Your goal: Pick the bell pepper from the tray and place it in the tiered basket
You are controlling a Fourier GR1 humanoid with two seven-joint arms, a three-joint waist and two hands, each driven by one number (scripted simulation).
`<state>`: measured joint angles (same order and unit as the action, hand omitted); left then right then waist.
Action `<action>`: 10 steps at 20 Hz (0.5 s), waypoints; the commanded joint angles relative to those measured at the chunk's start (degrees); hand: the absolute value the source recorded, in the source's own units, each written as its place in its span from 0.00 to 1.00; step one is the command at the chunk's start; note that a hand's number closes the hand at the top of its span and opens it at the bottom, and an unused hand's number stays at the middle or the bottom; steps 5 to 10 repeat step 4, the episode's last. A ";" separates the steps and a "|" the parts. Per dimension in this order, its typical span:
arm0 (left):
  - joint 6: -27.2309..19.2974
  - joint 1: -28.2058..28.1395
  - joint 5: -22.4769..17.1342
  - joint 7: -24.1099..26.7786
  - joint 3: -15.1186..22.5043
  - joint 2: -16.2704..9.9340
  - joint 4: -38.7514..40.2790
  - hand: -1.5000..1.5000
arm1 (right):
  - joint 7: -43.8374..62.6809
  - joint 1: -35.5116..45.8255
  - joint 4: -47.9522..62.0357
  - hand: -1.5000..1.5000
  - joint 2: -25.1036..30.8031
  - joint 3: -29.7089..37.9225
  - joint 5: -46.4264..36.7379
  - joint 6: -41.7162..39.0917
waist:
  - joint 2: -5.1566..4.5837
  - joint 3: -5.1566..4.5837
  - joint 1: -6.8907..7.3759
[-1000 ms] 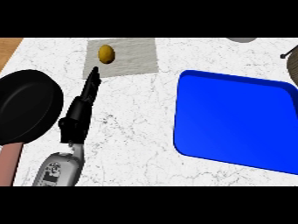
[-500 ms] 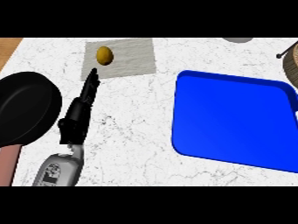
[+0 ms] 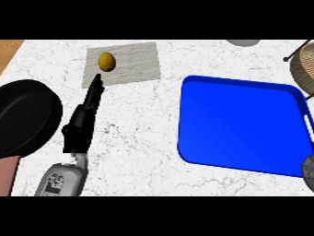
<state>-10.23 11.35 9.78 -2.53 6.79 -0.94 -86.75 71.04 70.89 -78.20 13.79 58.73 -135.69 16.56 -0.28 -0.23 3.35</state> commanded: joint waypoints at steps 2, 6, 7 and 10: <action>-0.65 -0.14 0.62 -0.50 0.21 0.36 0.58 0.50 | 14.16 -1.70 -13.72 0.00 -13.23 -2.97 -5.68 3.94 | 0.41 -0.01 -0.44; 0.67 0.12 -0.12 -1.06 0.34 -0.24 -0.77 0.50 | 14.14 -2.42 -16.78 0.00 -13.45 -4.92 -6.11 3.15 | 0.47 0.01 1.12; 0.67 0.12 -0.12 -1.06 0.34 -0.24 -0.77 0.50 | 14.14 -2.42 -16.78 0.00 -13.45 -4.92 -6.11 3.15 | 0.47 0.01 1.12; 0.67 0.12 -0.12 -1.06 0.34 -0.24 -0.77 0.50 | 14.14 -2.42 -16.78 0.00 -13.45 -4.92 -6.11 3.15 | 0.47 0.01 1.12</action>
